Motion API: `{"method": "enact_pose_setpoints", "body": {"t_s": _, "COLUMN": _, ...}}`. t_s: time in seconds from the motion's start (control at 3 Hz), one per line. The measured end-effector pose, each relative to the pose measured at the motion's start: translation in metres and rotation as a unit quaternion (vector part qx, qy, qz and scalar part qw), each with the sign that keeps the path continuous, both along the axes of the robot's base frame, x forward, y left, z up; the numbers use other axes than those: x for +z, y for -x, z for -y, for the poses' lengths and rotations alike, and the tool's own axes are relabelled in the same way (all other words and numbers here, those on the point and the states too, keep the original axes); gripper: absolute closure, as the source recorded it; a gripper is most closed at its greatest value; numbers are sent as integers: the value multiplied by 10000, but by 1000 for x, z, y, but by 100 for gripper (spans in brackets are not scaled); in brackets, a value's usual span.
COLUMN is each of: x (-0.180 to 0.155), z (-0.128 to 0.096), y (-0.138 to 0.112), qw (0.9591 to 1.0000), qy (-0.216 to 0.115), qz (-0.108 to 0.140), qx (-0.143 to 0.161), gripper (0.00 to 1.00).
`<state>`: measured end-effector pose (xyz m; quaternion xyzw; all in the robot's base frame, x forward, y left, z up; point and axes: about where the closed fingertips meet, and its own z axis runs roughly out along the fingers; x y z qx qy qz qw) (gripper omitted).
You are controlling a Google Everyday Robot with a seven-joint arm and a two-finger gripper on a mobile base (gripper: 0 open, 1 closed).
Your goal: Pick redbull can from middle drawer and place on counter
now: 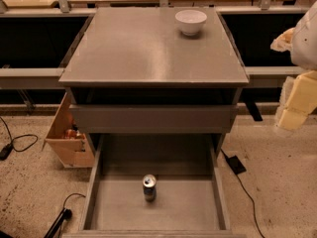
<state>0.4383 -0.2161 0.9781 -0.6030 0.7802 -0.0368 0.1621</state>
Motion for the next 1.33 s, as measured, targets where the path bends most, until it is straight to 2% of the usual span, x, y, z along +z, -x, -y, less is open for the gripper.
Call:
{"method": "enact_pose_setpoints", "body": {"t_s": 0.33, "x": -8, "z": -2, "y": -1, "qw": 9999, "qy": -88, "qz": 26, "qx": 51, "gripper": 0}}
{"method": "enact_pose_setpoints", "body": {"t_s": 0.67, "x": -38, "z": -7, "y": -4, "qw": 9987, "qy": -490, "qz": 50, "qx": 145, "gripper": 0}}
{"method": "enact_pose_setpoints", "body": {"t_s": 1.0, "x": -112, "z": -37, "y": -15, "qw": 9886, "qy": -1411, "qz": -28, "qx": 524, "gripper": 0}}
{"method": "enact_pose_setpoints", "body": {"t_s": 1.33, "x": -161, "z": -64, "y": -26, "qw": 9731, "qy": -2151, "qz": -58, "qx": 820, "gripper": 0}}
